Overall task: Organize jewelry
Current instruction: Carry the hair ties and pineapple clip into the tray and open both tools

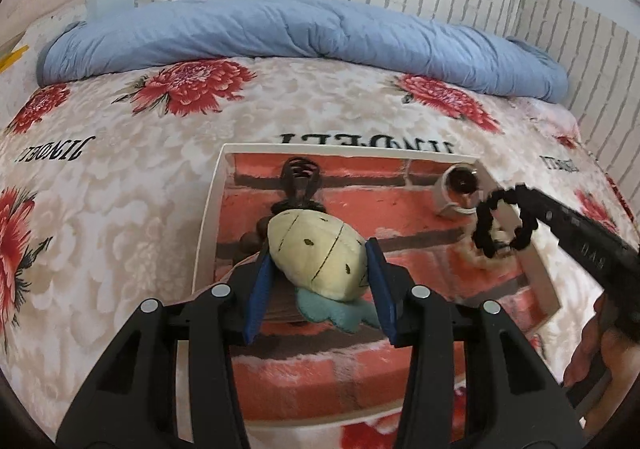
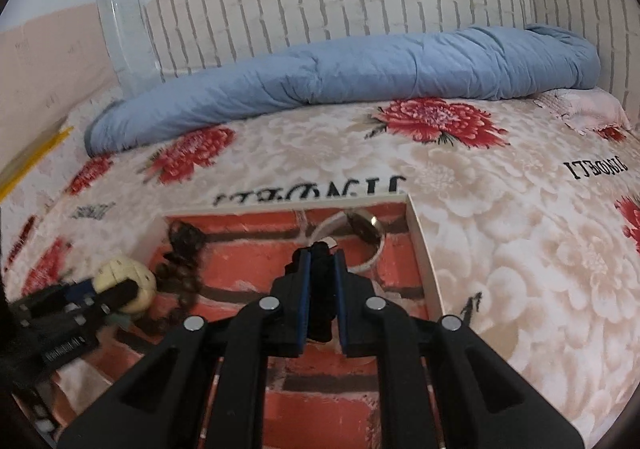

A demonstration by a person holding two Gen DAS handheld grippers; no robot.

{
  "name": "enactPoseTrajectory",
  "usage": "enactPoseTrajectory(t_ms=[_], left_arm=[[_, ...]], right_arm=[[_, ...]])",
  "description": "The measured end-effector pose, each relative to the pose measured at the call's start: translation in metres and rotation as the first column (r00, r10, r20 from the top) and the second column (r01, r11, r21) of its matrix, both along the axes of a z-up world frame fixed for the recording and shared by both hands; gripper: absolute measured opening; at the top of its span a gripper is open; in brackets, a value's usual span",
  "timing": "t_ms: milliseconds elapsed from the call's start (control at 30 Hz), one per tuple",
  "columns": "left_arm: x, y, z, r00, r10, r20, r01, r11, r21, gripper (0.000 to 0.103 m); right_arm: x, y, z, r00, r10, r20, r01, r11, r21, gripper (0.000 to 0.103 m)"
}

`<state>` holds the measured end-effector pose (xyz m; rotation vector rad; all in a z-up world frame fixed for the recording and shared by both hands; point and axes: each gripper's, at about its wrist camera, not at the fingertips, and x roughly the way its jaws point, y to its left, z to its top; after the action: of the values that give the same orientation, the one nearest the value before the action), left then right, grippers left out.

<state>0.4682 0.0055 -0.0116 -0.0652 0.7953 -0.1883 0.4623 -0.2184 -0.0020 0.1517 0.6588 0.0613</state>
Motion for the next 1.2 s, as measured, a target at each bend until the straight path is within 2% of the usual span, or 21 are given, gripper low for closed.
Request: enactPoseTrajectory(t_ms=[33,100,167,567,733,767,833,900,1000,1067,1133,1200], left_arm=[[0.002,0.001,-0.002,1.0,0.004,0.0,-0.004,1.0,0.001,0.044],[0.005,0.0,-0.006,1.0,-0.003,0.001,0.003,1.0,0.009,0.044],[0.008,-0.003,-0.012,1.0,-0.004,0.006,0.004,0.999,0.044,0.045],[0.016,0.003,-0.028,1.0,0.017,0.0,-0.017,0.997,0.07,0.048],[0.014,0.001,-0.029,1.0,0.007,0.01,-0.008,0.997,0.072,0.05],[0.014,0.002,-0.028,1.0,0.006,0.008,-0.006,0.998,0.068,0.053],[0.012,0.003,-0.026,1.0,0.007,0.007,-0.007,0.998,0.06,0.064],[0.009,0.004,-0.022,1.0,-0.01,0.007,0.01,0.999,0.041,0.079],[0.003,0.001,-0.014,0.999,-0.029,0.02,0.028,0.999,0.044,0.089],[-0.003,-0.002,-0.006,0.999,-0.048,0.024,0.047,0.998,0.042,0.095],[-0.01,-0.004,0.002,0.997,-0.062,0.037,0.061,0.998,0.034,0.098],[-0.016,-0.006,0.009,0.996,-0.07,0.046,0.068,0.997,0.039,0.098]], right_arm=[[0.002,0.001,-0.006,1.0,-0.003,-0.009,0.003,1.0,-0.018,0.012],[0.008,0.01,-0.019,0.999,-0.018,-0.033,0.014,0.993,-0.114,0.012],[0.013,0.01,-0.025,0.998,-0.037,-0.042,0.03,0.986,-0.163,0.012],[0.029,0.001,-0.045,0.994,-0.038,-0.104,0.02,0.986,-0.168,0.012],[0.03,0.007,-0.047,0.991,-0.022,-0.135,-0.005,0.98,-0.199,0.016],[0.03,0.008,-0.047,0.99,-0.02,-0.141,-0.009,0.979,-0.204,0.019],[0.028,0.011,-0.045,0.988,-0.011,-0.156,-0.022,0.977,-0.211,0.045],[0.024,0.011,-0.041,0.986,0.006,-0.166,-0.042,0.975,-0.217,0.058],[0.016,0.011,-0.03,0.985,0.023,-0.168,-0.064,0.968,-0.243,0.063],[0.009,0.006,-0.02,0.987,0.04,-0.155,-0.074,0.973,-0.218,0.068],[0.0,-0.002,-0.007,0.991,0.037,-0.129,-0.063,0.977,-0.202,0.081],[-0.011,-0.011,0.007,0.996,0.013,-0.085,-0.031,0.976,-0.214,0.087]])
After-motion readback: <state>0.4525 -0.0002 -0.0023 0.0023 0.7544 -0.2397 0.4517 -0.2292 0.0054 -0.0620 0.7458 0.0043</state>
